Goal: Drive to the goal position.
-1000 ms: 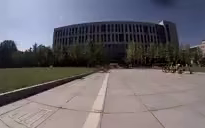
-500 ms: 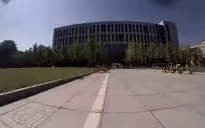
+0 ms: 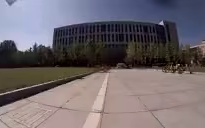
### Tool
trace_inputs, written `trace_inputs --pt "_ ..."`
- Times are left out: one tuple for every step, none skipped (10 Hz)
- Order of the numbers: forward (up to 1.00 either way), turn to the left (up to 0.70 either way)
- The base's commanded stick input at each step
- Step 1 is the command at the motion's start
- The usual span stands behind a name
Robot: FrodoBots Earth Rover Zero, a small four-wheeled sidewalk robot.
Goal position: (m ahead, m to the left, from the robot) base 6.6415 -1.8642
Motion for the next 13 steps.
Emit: trace_inputs --pt "0.57 0.02" --pt "0.7 0.02" --pt "0.7 0.02" --pt "0.7 0.02" --pt "0.7 0.02" --pt "0.7 0.02" --pt "0.7 0.02" --pt "0.7 0.02" --pt "0.7 0.02" --pt "0.7 0.02" --pt "0.7 0.02" --pt "0.7 0.02" --pt "0.7 0.02"
